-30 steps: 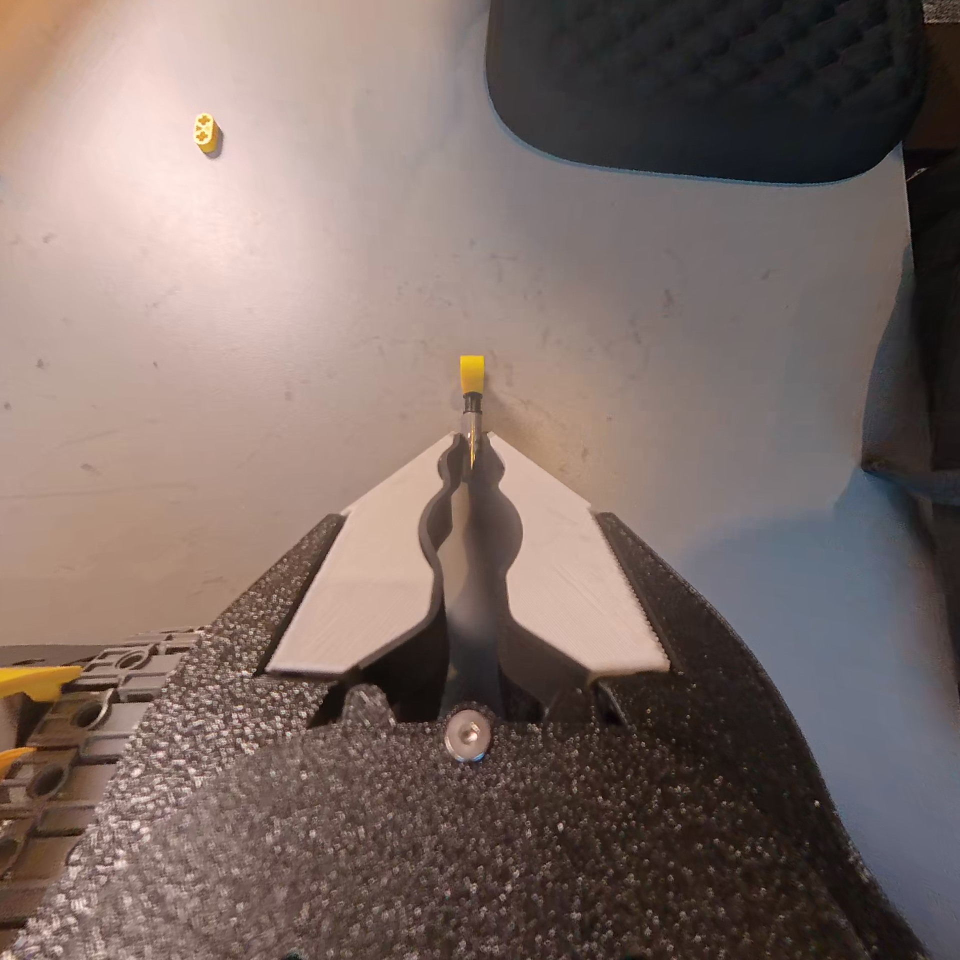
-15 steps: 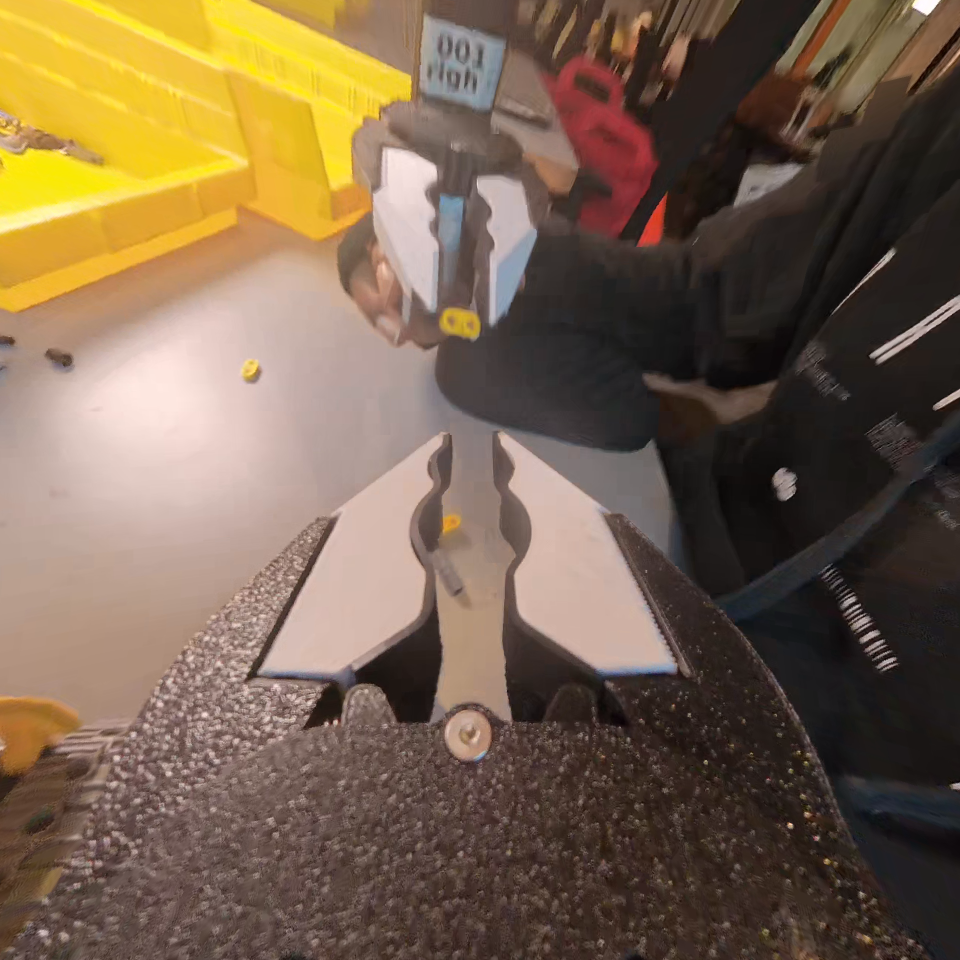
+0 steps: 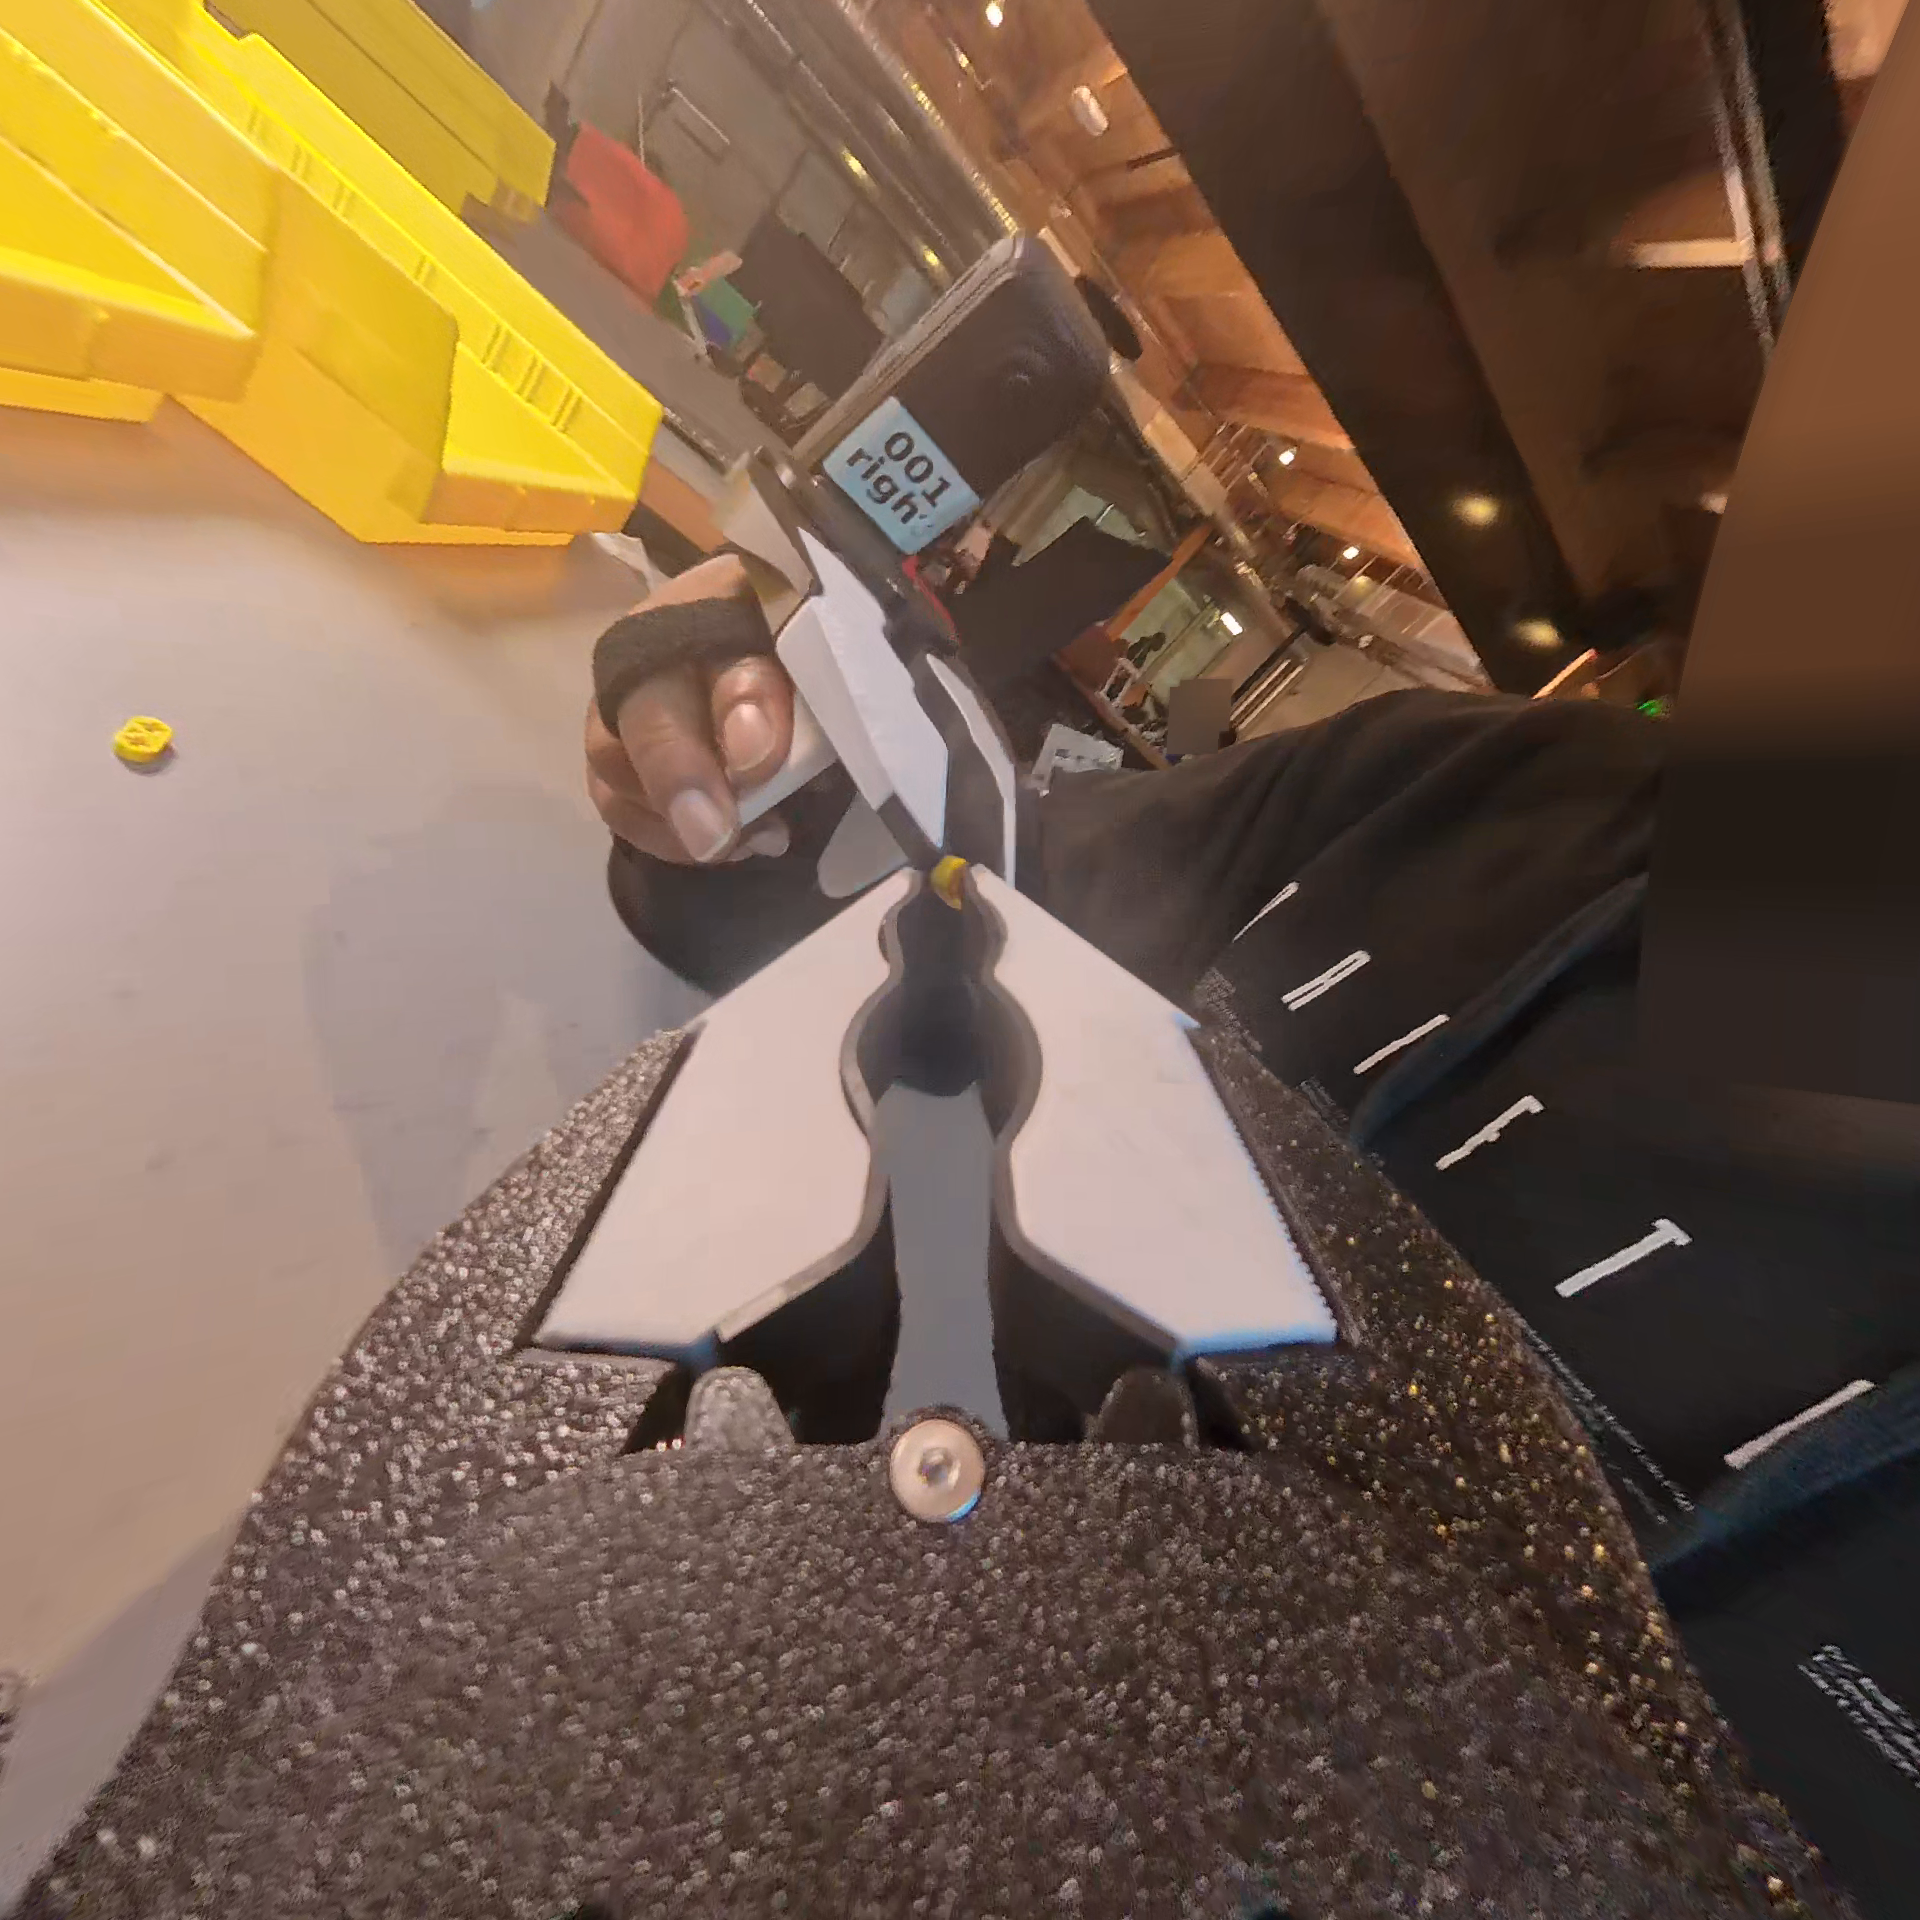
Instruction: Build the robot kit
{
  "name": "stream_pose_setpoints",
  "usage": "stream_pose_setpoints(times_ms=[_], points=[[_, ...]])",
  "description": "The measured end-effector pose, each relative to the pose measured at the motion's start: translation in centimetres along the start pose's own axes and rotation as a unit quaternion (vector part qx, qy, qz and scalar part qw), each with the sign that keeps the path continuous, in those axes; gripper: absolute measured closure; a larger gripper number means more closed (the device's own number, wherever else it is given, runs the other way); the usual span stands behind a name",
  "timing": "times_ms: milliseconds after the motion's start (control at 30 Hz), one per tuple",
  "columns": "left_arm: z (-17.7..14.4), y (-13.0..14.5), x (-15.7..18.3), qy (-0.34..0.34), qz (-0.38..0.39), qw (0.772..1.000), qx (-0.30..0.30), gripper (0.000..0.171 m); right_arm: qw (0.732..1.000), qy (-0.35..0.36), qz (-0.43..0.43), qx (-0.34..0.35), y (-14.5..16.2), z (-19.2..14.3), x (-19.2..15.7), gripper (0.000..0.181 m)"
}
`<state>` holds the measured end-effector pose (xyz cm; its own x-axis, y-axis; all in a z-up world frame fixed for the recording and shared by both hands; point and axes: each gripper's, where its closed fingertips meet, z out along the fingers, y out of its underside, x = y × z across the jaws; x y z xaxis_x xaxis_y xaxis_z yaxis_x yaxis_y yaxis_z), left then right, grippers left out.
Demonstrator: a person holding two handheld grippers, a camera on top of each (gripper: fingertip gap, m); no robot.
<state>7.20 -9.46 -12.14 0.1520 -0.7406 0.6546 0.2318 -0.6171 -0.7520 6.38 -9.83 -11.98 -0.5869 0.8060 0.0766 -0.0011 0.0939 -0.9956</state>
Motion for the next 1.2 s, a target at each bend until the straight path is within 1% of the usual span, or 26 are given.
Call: stream_pose_setpoints(times_ms=[133,233,333,400,533,800,933,1033,1133,1200], points=[[-0.2,-1.1,0.3,0.029,-0.037,0.998,0.043,0.169,0.999,0.027,-0.014,0.019,-0.8,0.0,0.6,0.166],[-0.7,-2.4,0.5,0.060,-0.075,0.991,0.094,0.170,0.996,0.064,-0.053,0.026,-1.6,-0.1,1.3,0.167],[-1.0,-3.3,1.1,0.076,-0.076,0.987,0.123,0.170,0.989,0.106,-0.098,0.020,-1.9,-0.1,1.9,0.167],[-1.0,-3.5,0.9,0.071,-0.080,0.985,0.133,0.170,0.982,0.132,-0.138,0.013,-2.1,0.0,2.1,0.167],[-1.2,-3.9,1.1,0.074,-0.078,0.984,0.144,0.170,0.967,0.169,-0.189,0.010,-3.0,0.3,2.2,0.168],[-1.2,-4.0,1.3,0.083,-0.079,0.982,0.147,0.170,0.955,0.190,-0.228,0.005,-3.4,0.3,2.1,0.171],[-1.1,-3.8,1.5,0.088,-0.082,0.983,0.141,0.170,0.960,0.178,-0.216,0.011,-3.5,0.1,1.8,0.173],[-0.8,-3.3,1.5,0.084,-0.082,0.985,0.123,0.169,0.975,0.142,-0.170,0.018,-3.3,-0.1,1.4,0.174],[-0.5,-2.4,0.7,0.023,-0.030,0.996,0.086,0.169,0.990,0.098,-0.106,0.011,-2.4,-0.7,1.2,0.174],[-0.4,-1.3,-0.6,-0.054,0.036,0.997,0.036,0.166,0.995,0.079,-0.066,-0.015,-1.4,-1.3,1.4,0.173]])
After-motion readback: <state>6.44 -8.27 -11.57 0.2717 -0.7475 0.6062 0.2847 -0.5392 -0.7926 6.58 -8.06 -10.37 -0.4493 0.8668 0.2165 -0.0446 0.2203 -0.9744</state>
